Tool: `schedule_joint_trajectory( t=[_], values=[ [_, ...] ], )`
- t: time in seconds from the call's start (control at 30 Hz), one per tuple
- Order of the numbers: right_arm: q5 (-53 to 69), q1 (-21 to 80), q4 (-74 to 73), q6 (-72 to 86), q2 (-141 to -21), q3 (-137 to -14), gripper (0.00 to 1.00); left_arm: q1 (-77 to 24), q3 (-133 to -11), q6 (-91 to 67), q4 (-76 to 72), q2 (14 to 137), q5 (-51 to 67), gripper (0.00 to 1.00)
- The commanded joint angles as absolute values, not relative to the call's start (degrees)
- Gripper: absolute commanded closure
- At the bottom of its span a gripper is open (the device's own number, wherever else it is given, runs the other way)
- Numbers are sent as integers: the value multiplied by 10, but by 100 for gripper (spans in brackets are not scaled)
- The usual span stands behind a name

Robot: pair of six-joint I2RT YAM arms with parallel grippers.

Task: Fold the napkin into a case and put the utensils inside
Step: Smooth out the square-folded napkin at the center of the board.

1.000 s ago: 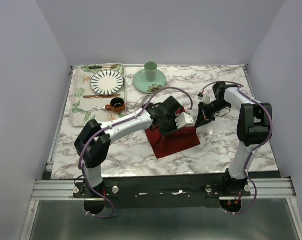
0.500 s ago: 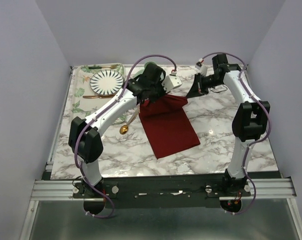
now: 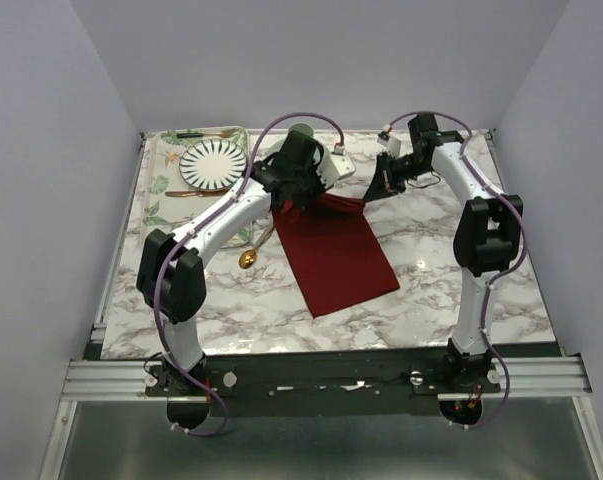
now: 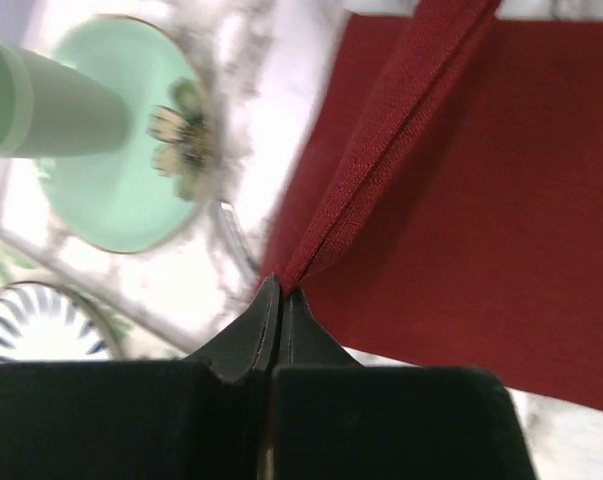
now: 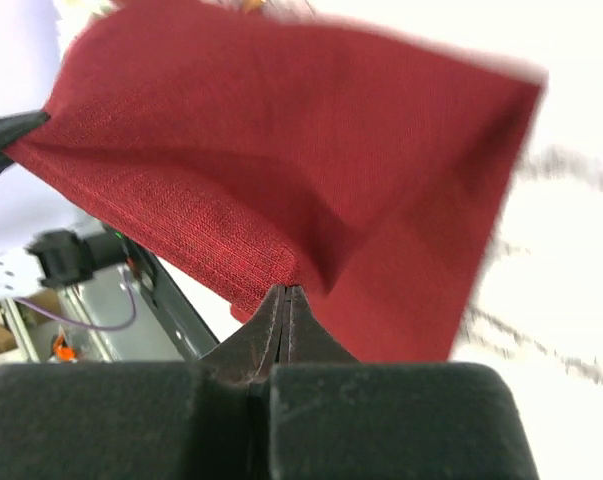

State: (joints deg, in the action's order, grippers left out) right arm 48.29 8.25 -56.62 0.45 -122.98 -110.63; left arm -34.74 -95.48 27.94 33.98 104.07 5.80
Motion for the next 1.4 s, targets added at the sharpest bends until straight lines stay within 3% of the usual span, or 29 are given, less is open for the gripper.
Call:
schedule_joint_trajectory(
  t=[0.0,0.43,1.37],
  values=[
    [428,80,-598,-54,-1193,-1024,99,-382,-892,231,368,1027,121,100],
    [343,74,-621,-105,-1171,-875,99,-459,-749,134,325,1035,180,93],
    [267,69,-607,-136,-1107,-744,99,-521,-735,91,323,1072,232,88]
  ],
)
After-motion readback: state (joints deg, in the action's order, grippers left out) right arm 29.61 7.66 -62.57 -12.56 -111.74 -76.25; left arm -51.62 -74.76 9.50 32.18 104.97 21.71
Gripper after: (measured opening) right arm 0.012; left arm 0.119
